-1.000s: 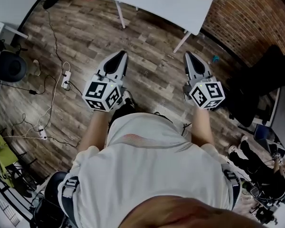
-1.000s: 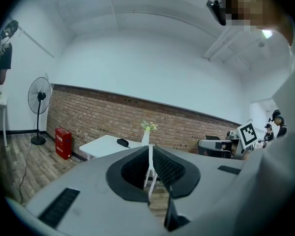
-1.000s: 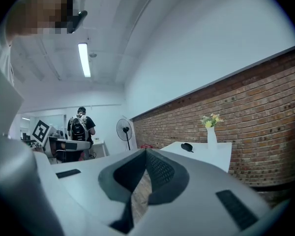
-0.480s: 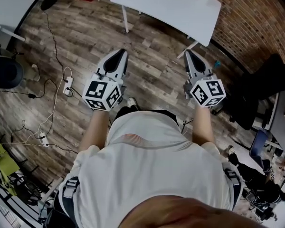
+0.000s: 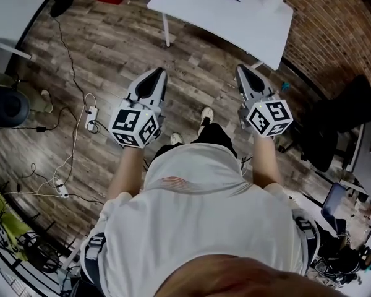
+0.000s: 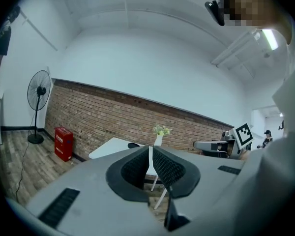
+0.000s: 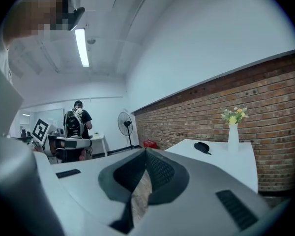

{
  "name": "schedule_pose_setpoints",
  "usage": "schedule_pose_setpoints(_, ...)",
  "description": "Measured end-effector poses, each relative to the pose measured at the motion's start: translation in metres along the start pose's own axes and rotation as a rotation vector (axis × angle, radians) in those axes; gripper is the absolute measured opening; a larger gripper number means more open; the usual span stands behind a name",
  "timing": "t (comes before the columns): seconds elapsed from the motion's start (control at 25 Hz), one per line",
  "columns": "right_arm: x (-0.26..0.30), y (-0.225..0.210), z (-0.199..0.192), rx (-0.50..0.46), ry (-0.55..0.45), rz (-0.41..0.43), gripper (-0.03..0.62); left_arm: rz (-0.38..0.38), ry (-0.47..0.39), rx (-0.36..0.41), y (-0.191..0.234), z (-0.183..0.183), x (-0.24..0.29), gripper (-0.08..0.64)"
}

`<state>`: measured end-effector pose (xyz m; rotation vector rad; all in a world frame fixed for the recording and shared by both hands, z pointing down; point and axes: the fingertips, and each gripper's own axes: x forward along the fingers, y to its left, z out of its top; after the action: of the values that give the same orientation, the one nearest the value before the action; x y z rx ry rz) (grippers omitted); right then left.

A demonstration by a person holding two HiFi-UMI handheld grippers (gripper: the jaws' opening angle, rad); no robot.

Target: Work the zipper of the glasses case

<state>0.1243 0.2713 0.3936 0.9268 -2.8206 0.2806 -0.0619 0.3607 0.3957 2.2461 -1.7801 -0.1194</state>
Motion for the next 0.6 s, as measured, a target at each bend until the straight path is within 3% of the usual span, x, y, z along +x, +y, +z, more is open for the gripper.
schedule_pose_setpoints(0.24, 0.051, -0.033, 0.002, 0.008, 0.009, 0.035, 0.051, 0.021, 0.011, 0.002, 0.027, 0.007, 0.047, 0.033)
schedule_pose_setpoints(0.6, 0.126, -0.139, 0.032, 0.023, 0.005, 0.043, 0.051, 0.017, 0.023, 0.015, 0.05, 0.032, 0.177, 0.033)
